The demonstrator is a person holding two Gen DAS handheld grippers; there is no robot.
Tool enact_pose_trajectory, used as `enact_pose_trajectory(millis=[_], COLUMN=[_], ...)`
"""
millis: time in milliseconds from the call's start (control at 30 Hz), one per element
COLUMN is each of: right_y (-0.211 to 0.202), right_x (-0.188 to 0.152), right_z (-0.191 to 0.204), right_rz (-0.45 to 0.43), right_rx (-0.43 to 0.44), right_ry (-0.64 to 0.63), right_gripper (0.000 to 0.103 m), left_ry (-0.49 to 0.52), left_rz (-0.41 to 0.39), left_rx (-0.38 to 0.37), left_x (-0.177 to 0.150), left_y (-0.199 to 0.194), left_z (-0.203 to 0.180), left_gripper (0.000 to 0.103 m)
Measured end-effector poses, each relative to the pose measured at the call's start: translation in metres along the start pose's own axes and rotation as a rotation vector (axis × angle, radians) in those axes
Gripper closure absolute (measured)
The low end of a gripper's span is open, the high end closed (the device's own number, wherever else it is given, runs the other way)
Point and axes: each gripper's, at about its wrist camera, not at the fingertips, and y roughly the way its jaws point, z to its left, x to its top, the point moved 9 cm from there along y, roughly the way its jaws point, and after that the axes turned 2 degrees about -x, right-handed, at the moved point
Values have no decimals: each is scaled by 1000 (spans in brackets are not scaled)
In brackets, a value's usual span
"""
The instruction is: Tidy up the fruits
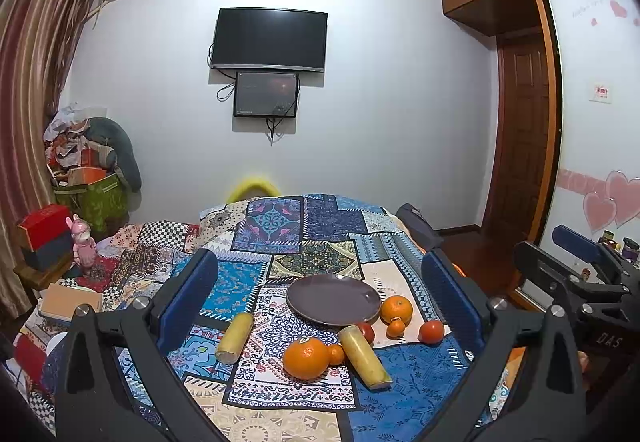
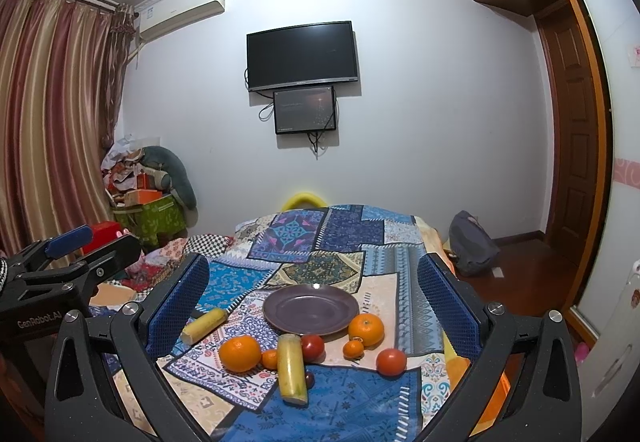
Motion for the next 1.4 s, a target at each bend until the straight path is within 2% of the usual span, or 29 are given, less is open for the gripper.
enact_pose_trajectory(millis=[333,400,467,567,633,767,1000,1400], right_y=[11,14,19,31,39,51,72,107], right_x=[-11,-14,-19,-30,-38,-53,-77,-117], right_z=[-10,-13,-19,-30,-37,-50,-65,-74], right_rz=[48,61,83,141,174,229,326,460], right_rx=[11,4,-12,-19,-11,-23,-26,9], right_ry=[20,25,26,39,59,56,30,43], right_gripper=[0,1,5,16,18,29,43,45], left_ry=[15,15,9,-4,-15,-34,-32,-43], left_rz=[4,16,34,85,126,207,329,553], left_rx=[-8,-10,-14,-22,-19,-27,-15,-24], left_x=[-1,-5,-9,-18,-26,-46,-83,-156], left_y=[3,8,12,26,38,59,97,157], left_z=[-3,-4,-4,-1,2,6,19,30], left_gripper=[1,3,11,16,19,25,28,28])
